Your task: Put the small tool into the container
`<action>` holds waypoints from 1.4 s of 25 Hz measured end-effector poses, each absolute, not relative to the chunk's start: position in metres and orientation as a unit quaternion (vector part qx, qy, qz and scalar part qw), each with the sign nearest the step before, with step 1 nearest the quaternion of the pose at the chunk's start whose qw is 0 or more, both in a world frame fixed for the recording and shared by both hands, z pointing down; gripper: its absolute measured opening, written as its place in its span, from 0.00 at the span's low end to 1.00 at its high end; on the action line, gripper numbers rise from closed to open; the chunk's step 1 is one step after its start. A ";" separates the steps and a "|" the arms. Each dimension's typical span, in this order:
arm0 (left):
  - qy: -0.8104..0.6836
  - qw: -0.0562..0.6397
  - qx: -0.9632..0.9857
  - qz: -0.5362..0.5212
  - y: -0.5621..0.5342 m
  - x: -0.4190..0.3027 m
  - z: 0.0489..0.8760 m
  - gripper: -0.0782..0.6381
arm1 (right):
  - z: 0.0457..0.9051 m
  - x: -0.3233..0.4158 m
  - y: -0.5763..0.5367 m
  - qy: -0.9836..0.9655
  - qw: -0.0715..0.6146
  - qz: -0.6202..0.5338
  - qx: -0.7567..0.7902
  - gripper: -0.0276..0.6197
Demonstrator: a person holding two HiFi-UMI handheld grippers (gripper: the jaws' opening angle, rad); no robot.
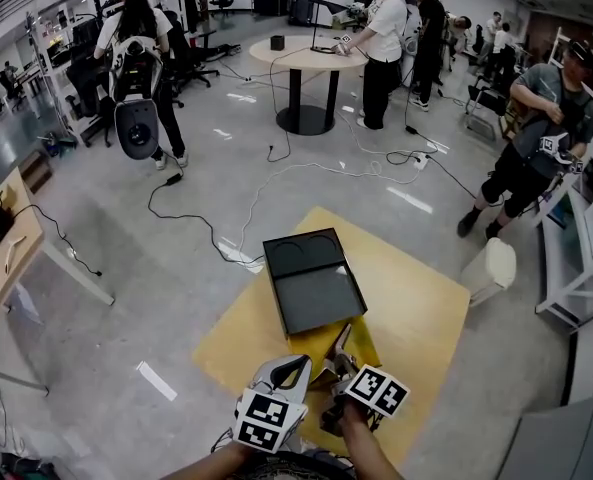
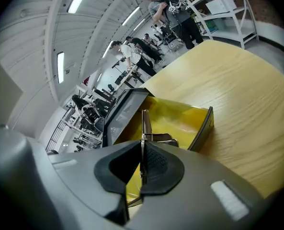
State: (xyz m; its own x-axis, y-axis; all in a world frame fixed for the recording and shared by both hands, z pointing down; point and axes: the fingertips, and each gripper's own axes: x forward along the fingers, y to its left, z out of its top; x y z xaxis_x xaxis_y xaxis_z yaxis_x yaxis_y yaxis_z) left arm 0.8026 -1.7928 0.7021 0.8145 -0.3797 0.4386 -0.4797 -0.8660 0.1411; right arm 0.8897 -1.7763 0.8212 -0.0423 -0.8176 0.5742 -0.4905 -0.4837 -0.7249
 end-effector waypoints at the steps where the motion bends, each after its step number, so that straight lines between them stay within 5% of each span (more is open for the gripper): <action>1: -0.227 0.123 0.945 0.202 -1.791 0.812 0.699 0.12 | 0.819 0.898 -1.776 0.485 0.148 -0.535 -0.675 0.05; 6: -0.228 0.121 0.945 0.201 -1.781 0.808 0.701 0.12 | 0.821 0.890 -1.767 0.496 0.142 -0.536 -0.668 0.05; 13: -0.229 0.120 0.945 0.202 -1.738 0.811 0.710 0.12 | 0.825 0.881 -1.733 0.519 0.143 -0.538 -0.648 0.25; 17: -0.230 0.120 0.944 0.202 -1.715 0.791 0.712 0.12 | 0.821 0.853 -1.716 0.538 0.135 -0.534 -0.639 0.47; 24: -0.230 0.120 0.944 0.202 -1.696 0.729 0.718 0.12 | 0.825 0.781 -1.697 0.570 0.071 -0.507 -0.643 0.61; 35: -0.233 0.118 0.944 0.201 -1.634 0.809 0.695 0.12 | 0.797 0.866 -1.629 0.587 0.022 -0.466 -0.662 0.58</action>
State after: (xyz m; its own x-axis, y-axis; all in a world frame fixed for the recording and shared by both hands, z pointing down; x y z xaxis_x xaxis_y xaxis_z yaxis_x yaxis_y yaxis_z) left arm 0.8092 -1.6339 0.6949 0.8106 -0.3919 0.4351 -0.4870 -0.8638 0.1294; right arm 0.8658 -1.6288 0.7970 -0.1224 -0.7972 0.5911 -0.7571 -0.3101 -0.5750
